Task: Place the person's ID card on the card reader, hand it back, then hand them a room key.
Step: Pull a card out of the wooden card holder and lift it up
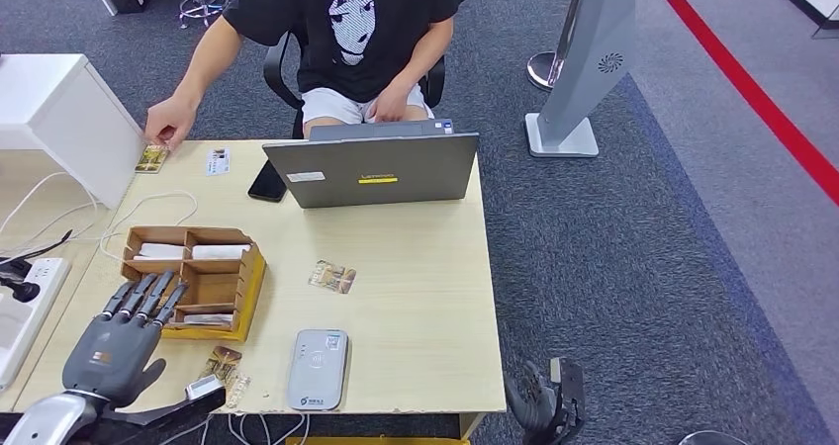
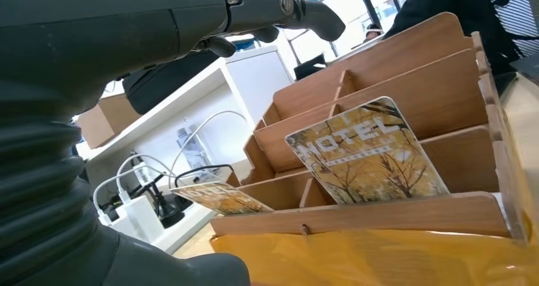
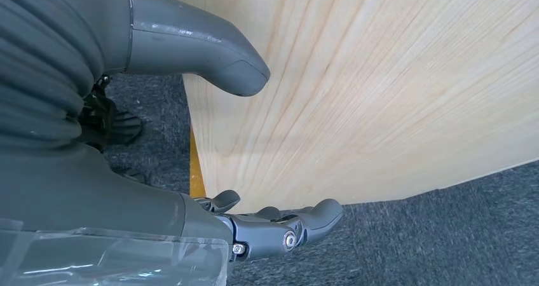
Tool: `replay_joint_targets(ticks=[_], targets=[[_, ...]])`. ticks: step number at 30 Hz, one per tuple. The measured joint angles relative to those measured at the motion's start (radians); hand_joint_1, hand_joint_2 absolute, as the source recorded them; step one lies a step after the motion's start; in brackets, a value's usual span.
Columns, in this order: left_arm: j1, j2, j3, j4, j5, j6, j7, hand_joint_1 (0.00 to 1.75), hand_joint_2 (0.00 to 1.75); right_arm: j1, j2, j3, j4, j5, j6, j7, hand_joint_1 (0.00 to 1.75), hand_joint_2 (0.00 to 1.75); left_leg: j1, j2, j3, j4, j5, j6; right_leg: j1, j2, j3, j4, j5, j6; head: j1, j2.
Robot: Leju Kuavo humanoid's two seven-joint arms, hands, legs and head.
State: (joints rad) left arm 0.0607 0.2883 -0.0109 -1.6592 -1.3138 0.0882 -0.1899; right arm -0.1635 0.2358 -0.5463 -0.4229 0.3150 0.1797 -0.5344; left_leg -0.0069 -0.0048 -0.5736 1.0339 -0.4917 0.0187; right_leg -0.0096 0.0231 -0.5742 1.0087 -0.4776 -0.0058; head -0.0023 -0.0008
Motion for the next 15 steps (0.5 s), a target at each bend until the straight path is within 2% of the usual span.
replay_joint_targets(ticks=[15], targets=[[-0.017, -0.034, -0.008, 0.04, -0.022, 0.013, -0.019, 0.0, 1.75, -0.005, 0.0, 0.0, 0.001, 0.009, -0.002, 0.003, 0.0, 1.75, 0.0, 0.0, 0.0, 0.0, 0.0, 0.0, 0.0, 0.0, 0.0, 0.0, 0.0, 0.0, 0.0, 0.0]])
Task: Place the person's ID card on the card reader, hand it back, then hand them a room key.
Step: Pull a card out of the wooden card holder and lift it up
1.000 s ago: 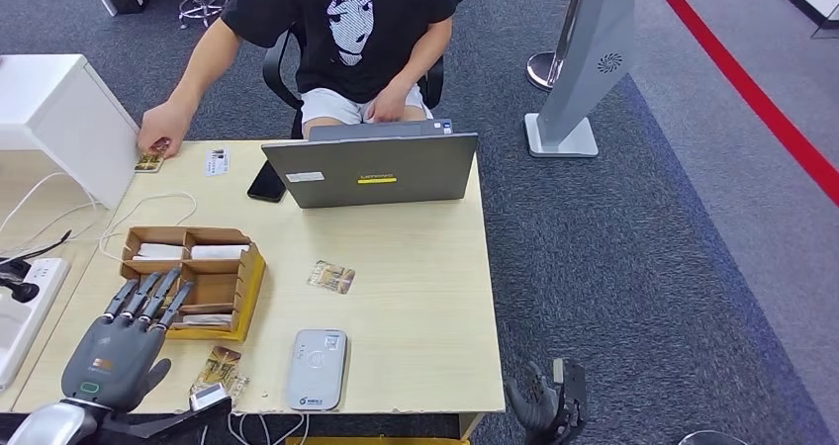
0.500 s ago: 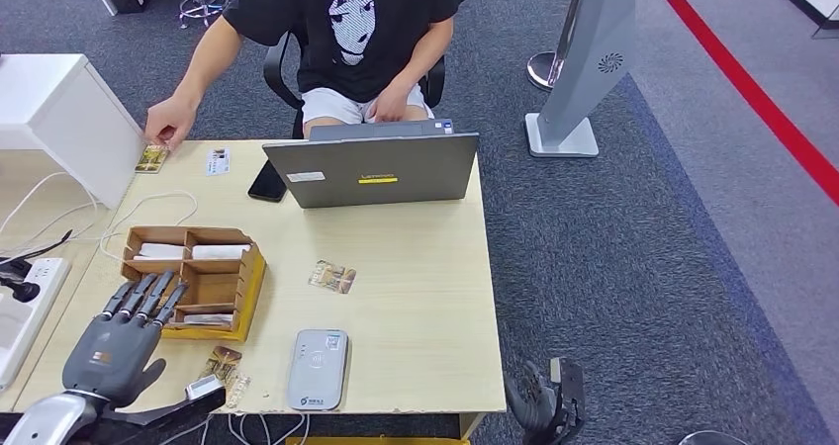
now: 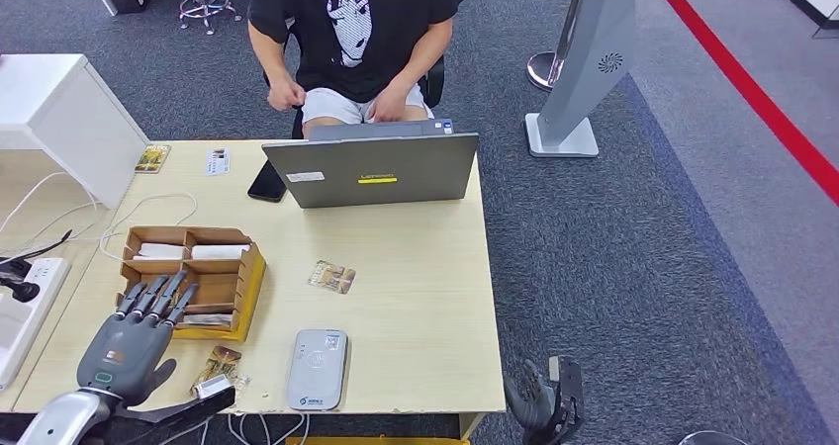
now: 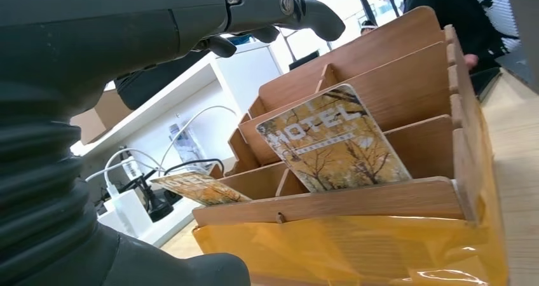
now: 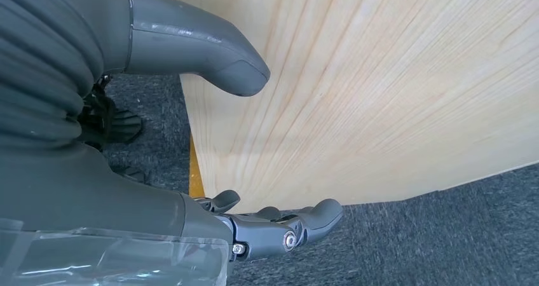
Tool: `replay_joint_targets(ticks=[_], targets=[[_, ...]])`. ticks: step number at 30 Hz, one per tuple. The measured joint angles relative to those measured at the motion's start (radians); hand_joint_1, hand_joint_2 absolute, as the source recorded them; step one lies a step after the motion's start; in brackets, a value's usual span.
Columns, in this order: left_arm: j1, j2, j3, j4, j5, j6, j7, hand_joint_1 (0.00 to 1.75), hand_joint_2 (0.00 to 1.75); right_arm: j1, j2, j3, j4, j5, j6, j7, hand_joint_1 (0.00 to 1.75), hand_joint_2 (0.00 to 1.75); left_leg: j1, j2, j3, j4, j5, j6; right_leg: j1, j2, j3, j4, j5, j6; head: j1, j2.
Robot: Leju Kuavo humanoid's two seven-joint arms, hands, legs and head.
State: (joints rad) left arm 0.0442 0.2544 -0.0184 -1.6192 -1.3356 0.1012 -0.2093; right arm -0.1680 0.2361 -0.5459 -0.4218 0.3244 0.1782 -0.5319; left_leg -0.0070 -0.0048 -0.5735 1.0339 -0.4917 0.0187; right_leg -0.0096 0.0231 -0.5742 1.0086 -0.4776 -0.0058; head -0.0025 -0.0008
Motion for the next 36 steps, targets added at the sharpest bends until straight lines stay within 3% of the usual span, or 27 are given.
replay_joint_targets(ticks=[15, 24, 36], targets=[[-0.053, -0.033, -0.003, 0.023, -0.078, 0.014, 0.098, 0.0, 1.75, -0.006, 0.0, 0.004, 0.003, 0.006, -0.003, 0.012, 0.0, 1.75, 0.0, 0.0, 0.0, 0.0, 0.0, 0.0, 0.0, 0.0, 0.0, 0.0, 0.0, 0.0, 0.0, 0.0], [-0.1, -0.062, -0.003, 0.061, -0.102, -0.005, 0.102, 0.0, 1.75, -0.014, 0.001, 0.012, 0.004, 0.019, -0.007, 0.018, 0.0, 1.75, 0.0, -0.001, 0.0, 0.0, 0.0, 0.0, 0.0, 0.0, 0.0, 0.0, 0.0, 0.0, 0.0, 0.0], [-0.107, -0.087, -0.018, 0.091, -0.118, -0.012, 0.095, 0.0, 1.75, -0.019, 0.004, 0.025, 0.009, 0.02, -0.011, 0.017, 0.0, 1.75, 0.0, 0.0, 0.0, 0.0, 0.0, 0.0, 0.0, 0.0, 0.0, 0.0, 0.0, 0.0, 0.0, 0.0]])
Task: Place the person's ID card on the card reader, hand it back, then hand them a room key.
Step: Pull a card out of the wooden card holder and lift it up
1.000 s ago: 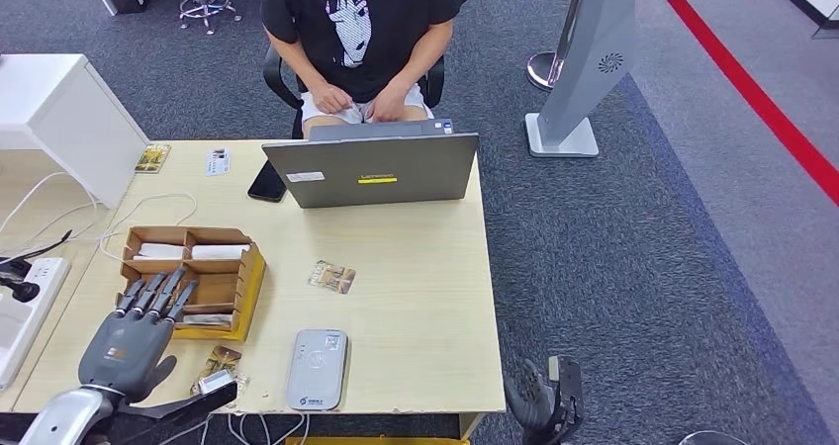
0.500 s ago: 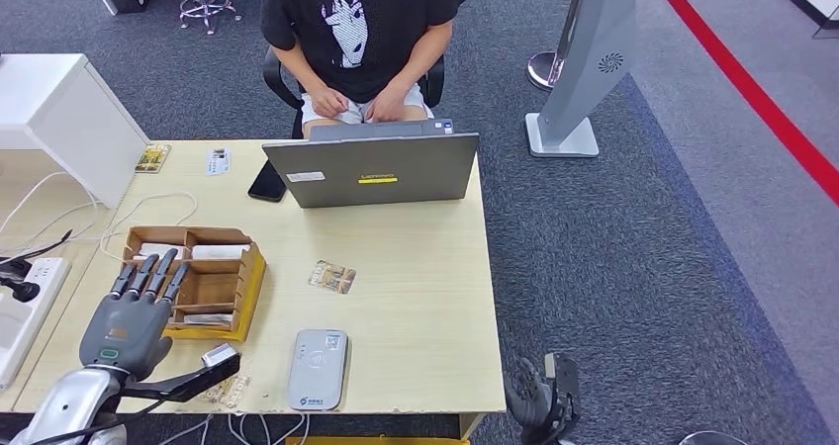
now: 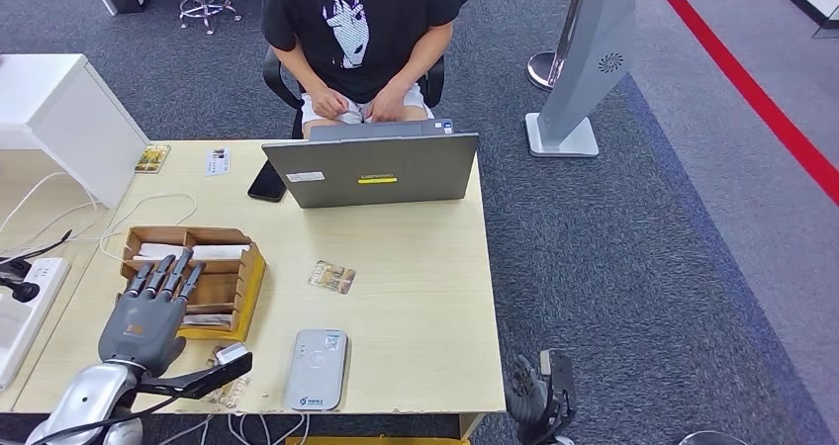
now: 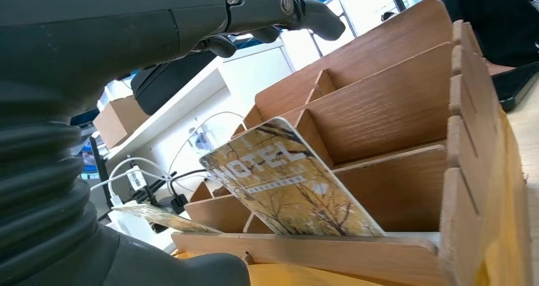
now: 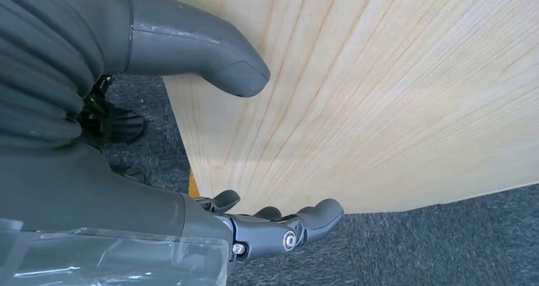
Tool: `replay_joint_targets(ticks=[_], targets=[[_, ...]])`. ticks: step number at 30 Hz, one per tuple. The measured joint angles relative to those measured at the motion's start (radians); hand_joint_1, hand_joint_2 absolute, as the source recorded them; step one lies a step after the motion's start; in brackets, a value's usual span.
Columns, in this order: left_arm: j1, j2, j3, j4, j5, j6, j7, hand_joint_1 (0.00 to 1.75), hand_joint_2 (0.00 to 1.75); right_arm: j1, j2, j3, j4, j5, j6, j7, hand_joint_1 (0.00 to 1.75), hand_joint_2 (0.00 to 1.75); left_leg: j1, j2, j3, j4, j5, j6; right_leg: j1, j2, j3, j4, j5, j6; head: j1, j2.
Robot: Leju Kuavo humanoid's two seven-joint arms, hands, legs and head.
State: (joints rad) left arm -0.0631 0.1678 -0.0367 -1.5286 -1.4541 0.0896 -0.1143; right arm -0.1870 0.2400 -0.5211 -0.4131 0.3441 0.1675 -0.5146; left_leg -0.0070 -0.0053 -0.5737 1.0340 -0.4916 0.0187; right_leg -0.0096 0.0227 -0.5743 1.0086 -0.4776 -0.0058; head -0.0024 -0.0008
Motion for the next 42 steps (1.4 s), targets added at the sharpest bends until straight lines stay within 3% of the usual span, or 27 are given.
replay_joint_targets(ticks=[12, 13, 16, 17, 35, 42], targets=[[-0.001, -0.002, -0.011, 0.007, 0.002, 0.0, 0.0, 0.01, 1.75, 0.0, 0.001, 0.001, 0.001, 0.0, 0.0, 0.0, 0.0, 1.75, 0.0, 0.0, 0.0, 0.0, 0.0, 0.0, 0.0, 0.0, 0.0, 0.0, 0.0, 0.0, 0.0, 0.0], [-0.001, -0.002, -0.011, 0.007, 0.002, 0.0, 0.0, 0.24, 1.75, 0.0, 0.001, 0.001, 0.001, 0.0, 0.0, 0.0, 0.0, 1.75, 0.0, 0.0, 0.0, 0.0, 0.0, 0.0, 0.0, 0.0, 0.0, 0.0, 0.0, 0.0, 0.0, 0.0], [-0.001, -0.002, -0.011, 0.007, 0.004, -0.001, 0.001, 1.54, 1.75, 0.0, 0.001, 0.001, 0.001, -0.001, 0.0, 0.0, 0.0, 1.75, 0.0, 0.0, 0.0, 0.0, 0.0, 0.0, 0.0, 0.0, 0.0, 0.0, 0.0, 0.0, 0.0, 0.0], [-0.001, -0.002, -0.011, 0.007, 0.005, -0.001, 0.002, 1.75, 1.75, 0.0, 0.001, 0.001, 0.001, -0.001, 0.0, 0.0, 0.0, 1.75, 0.0, 0.0, 0.0, 0.0, 0.0, 0.0, 0.0, 0.0, 0.0, 0.0, 0.0, 0.0, 0.0, 0.0], [0.006, -0.001, -0.011, 0.002, 0.019, -0.002, 0.001, 1.75, 1.75, 0.0, 0.001, 0.002, 0.002, -0.004, -0.002, -0.001, 0.0, 1.75, 0.0, 0.0, 0.0, 0.0, 0.0, 0.0, 0.0, 0.0, 0.0, 0.0, 0.0, 0.0, 0.0, 0.0], [-0.005, 0.0, -0.025, -0.137, 0.065, -0.015, -0.02, 1.75, 1.75, 0.001, 0.001, 0.002, 0.003, -0.011, -0.005, -0.002, 0.0, 1.75, 0.0, -0.001, 0.0, 0.0, 0.0, 0.0, 0.0, -0.001, 0.0, 0.0, 0.0, 0.0, 0.0, 0.0]])
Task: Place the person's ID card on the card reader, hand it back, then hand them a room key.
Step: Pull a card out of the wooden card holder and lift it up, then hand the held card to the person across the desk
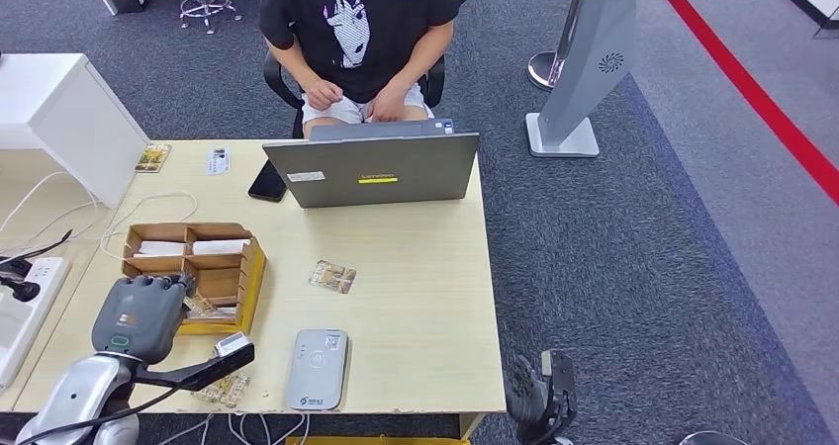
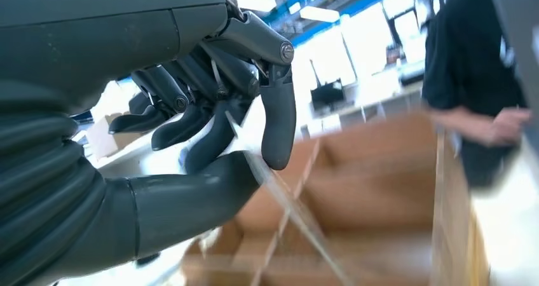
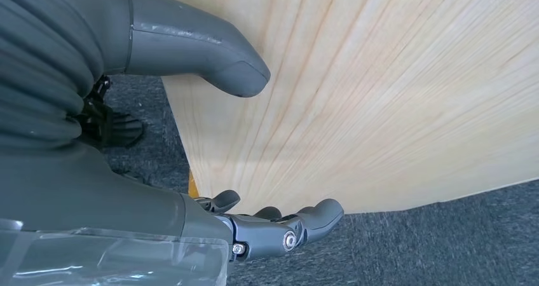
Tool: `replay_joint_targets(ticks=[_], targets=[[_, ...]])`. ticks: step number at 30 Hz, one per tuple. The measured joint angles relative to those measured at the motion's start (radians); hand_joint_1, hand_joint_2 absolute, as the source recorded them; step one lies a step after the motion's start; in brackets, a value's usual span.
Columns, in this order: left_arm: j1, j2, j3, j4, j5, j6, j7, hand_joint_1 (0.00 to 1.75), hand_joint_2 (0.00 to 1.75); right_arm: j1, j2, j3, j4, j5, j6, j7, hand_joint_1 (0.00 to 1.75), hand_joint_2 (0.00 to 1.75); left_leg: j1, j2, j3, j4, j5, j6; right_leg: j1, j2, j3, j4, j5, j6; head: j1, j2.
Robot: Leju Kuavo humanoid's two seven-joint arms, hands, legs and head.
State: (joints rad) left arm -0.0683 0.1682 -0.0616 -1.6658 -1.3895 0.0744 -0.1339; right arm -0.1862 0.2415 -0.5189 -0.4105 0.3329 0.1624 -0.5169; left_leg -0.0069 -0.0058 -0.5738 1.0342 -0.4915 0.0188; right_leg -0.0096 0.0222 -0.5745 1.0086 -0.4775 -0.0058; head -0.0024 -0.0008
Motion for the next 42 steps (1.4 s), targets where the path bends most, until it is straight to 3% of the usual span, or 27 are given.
replay_joint_targets(ticks=[6, 10, 16, 20, 39, 40, 42], targets=[[-0.063, -0.004, -0.042, -0.146, 0.021, -0.065, 0.036, 1.75, 1.75, 0.001, 0.0, 0.0, 0.001, 0.004, -0.002, 0.001, 0.0, 1.75, 0.0, 0.0, 0.0, 0.0, 0.0, 0.0, 0.0, 0.0, 0.0, 0.0, 0.0, 0.0, 0.0, 0.0], [-0.124, -0.002, -0.062, -0.168, -0.011, -0.104, 0.075, 1.75, 1.75, -0.001, 0.002, 0.002, 0.001, 0.015, -0.005, 0.004, 0.0, 1.75, 0.0, 0.0, 0.0, 0.0, 0.0, 0.001, 0.0, 0.0, 0.0, 0.0, 0.001, 0.0, 0.0, 0.0], [-0.27, 0.016, -0.058, -0.064, 0.004, -0.171, 0.132, 1.75, 1.75, -0.015, 0.003, 0.014, 0.006, 0.035, -0.006, 0.021, 0.0, 1.75, 0.0, 0.0, -0.001, 0.0, 0.003, 0.0, 0.0, 0.0, -0.001, 0.0, 0.002, -0.002, 0.001, 0.0], [-0.325, 0.019, -0.043, 0.025, 0.016, -0.18, 0.135, 1.75, 1.75, -0.021, 0.004, 0.028, 0.012, 0.045, -0.009, 0.025, 0.0, 1.75, 0.0, 0.003, -0.001, 0.0, 0.003, -0.001, 0.001, 0.003, -0.001, 0.001, 0.003, -0.003, 0.0, 0.0], [-0.35, 0.012, -0.005, 0.117, 0.021, -0.177, 0.135, 1.75, 1.75, -0.025, 0.004, 0.046, 0.023, 0.044, -0.008, 0.022, 0.0, 1.75, 0.003, 0.011, -0.001, 0.0, 0.001, -0.003, 0.003, 0.012, -0.005, 0.001, 0.003, -0.004, 0.0, 0.0], [-0.35, 0.011, -0.004, 0.117, 0.021, -0.176, 0.135, 1.67, 1.75, -0.025, 0.004, 0.047, 0.024, 0.044, -0.008, 0.022, 0.0, 1.75, 0.003, 0.011, -0.001, -0.001, 0.001, -0.003, 0.003, 0.012, -0.005, 0.001, 0.003, -0.004, 0.0, 0.0], [-0.35, 0.011, -0.003, 0.118, 0.022, -0.176, 0.135, 0.8, 1.75, -0.025, 0.004, 0.047, 0.024, 0.044, -0.008, 0.022, 0.0, 1.75, 0.003, 0.011, -0.001, -0.001, 0.001, -0.003, 0.003, 0.012, -0.005, 0.001, 0.003, -0.004, 0.0, 0.0]])
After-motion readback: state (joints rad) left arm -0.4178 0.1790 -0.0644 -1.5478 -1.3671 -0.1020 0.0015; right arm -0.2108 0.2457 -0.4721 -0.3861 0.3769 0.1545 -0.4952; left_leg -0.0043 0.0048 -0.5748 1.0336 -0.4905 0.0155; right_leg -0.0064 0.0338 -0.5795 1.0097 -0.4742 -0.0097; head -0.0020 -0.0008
